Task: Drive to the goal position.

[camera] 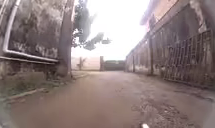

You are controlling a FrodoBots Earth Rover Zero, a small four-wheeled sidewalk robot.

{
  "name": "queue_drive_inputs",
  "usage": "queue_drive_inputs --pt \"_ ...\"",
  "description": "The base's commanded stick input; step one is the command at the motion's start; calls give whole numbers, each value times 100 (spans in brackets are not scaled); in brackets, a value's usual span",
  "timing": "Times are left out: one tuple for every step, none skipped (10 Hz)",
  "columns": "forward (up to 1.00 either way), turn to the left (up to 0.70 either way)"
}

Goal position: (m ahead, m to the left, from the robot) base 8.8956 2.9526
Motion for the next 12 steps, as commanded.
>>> queue_drive_inputs --pt "70 -8" --pt "70 -1" --pt "70 0" --pt "70 0" --pt "70 0" --pt "70 0" --pt "70 0" --pt "70 0" --pt "70 0" --pt "70 0" --pt "70 0" --pt "70 0"
